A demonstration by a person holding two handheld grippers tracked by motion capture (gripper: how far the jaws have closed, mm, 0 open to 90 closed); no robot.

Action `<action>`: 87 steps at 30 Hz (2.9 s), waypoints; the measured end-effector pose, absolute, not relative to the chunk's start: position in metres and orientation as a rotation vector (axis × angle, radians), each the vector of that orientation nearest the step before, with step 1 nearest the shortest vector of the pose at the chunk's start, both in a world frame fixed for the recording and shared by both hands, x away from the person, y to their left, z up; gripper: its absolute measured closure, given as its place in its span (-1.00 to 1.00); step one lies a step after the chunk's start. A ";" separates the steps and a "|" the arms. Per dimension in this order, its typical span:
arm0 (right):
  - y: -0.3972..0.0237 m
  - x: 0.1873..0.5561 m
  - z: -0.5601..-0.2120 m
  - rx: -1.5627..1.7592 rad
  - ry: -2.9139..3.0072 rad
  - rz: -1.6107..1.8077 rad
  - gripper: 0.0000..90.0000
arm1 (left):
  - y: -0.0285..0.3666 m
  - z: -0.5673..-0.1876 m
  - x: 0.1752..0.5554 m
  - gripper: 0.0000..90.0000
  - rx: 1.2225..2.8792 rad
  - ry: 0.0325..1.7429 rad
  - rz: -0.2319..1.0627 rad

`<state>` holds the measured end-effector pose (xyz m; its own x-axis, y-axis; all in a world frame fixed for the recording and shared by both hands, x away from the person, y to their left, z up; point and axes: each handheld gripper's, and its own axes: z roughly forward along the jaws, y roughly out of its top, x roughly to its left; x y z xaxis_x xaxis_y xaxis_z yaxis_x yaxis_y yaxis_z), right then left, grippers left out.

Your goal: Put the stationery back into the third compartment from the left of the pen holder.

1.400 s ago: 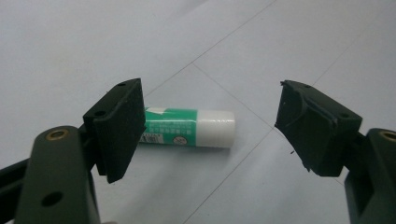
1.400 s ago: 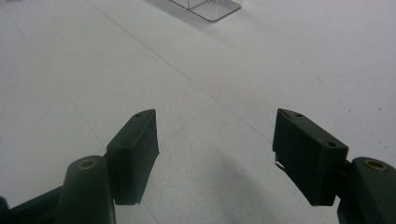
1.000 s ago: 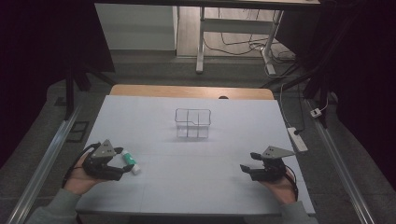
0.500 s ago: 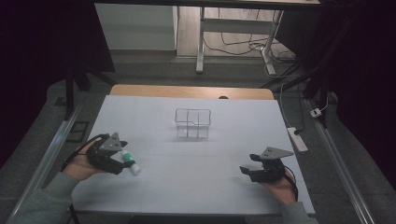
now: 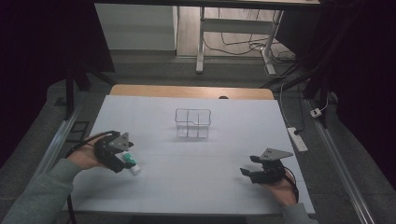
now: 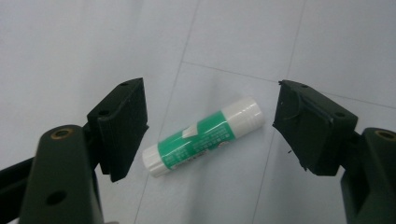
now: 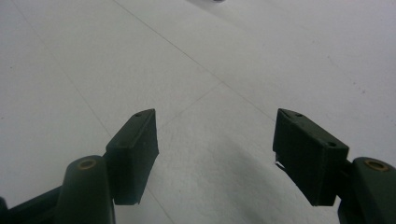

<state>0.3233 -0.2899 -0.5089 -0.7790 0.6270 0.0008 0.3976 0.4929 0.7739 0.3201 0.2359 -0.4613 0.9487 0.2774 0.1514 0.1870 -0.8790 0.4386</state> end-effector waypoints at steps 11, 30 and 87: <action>-0.292 0.321 -0.509 0.881 2.454 1.160 -0.33 | 0.227 -0.469 0.325 -0.39 2.761 0.161 0.213; -0.290 0.323 -0.513 0.884 2.479 1.131 -0.33 | 0.216 -0.485 0.336 -0.39 2.870 -0.102 0.197; -0.290 0.323 -0.513 0.878 2.485 1.115 -0.31 | 0.226 -0.479 0.340 0.43 2.821 -0.116 0.252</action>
<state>0.3226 -0.2900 -0.5133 -0.7764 0.6302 -0.0058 0.4147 0.5179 0.7482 0.3404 0.2265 -0.4788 0.9813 -0.0524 0.1851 -0.1061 -0.9499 0.2939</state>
